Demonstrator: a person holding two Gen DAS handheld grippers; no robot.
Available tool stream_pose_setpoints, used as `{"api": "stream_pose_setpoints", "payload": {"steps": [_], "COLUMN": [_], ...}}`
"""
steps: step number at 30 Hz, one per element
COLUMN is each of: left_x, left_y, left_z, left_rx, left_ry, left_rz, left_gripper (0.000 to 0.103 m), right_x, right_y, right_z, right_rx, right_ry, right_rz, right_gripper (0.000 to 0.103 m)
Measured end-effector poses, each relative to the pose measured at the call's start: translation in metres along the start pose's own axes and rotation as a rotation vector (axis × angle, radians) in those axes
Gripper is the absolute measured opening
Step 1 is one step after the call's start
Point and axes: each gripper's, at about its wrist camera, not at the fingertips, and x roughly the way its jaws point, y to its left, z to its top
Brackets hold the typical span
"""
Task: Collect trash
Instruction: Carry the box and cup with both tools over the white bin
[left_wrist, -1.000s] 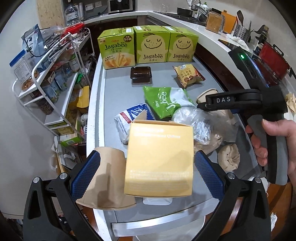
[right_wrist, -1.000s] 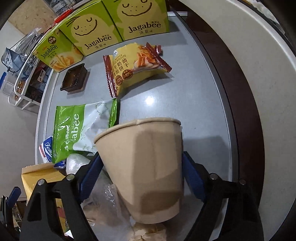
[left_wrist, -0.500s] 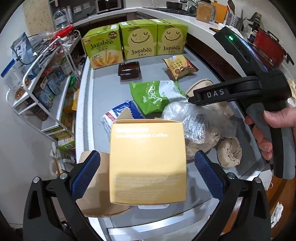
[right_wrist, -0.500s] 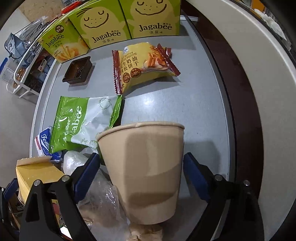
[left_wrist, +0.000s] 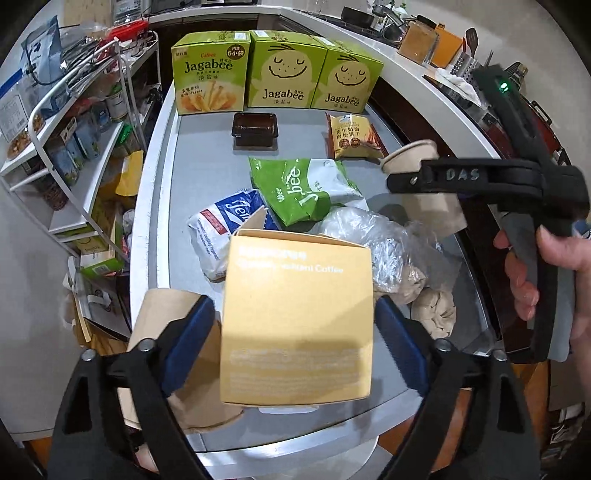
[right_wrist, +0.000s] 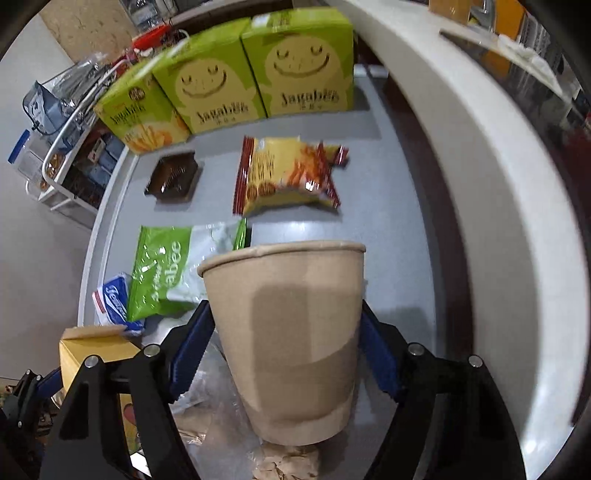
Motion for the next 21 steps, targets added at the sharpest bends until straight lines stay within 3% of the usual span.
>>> {"api": "stream_pose_setpoints", "payload": {"steps": [4,10,11,21], "left_x": [0.001,0.007,0.007,-0.009], "left_y": [0.0,-0.008,-0.008,-0.007], "left_z": [0.0,-0.001,-0.001,-0.001], "left_rx": [0.004,0.055,0.058,0.052], "left_ry": [0.016,0.019,0.018,-0.024], "left_rz": [-0.017,0.055,0.06,0.048], "left_gripper": [0.087,0.087,0.08,0.079], "right_x": [-0.011,-0.016,-0.018,-0.046], "right_y": [0.0,0.005,0.006,0.013], "right_z": [0.004,-0.002,-0.004,-0.013], "right_rx": [-0.007,-0.012,-0.018,-0.027], "right_ry": [-0.021,-0.032,-0.038,-0.096], "right_rz": [0.003,0.004,0.002,0.04], "right_gripper": [0.074,0.074,0.074,0.074]}}
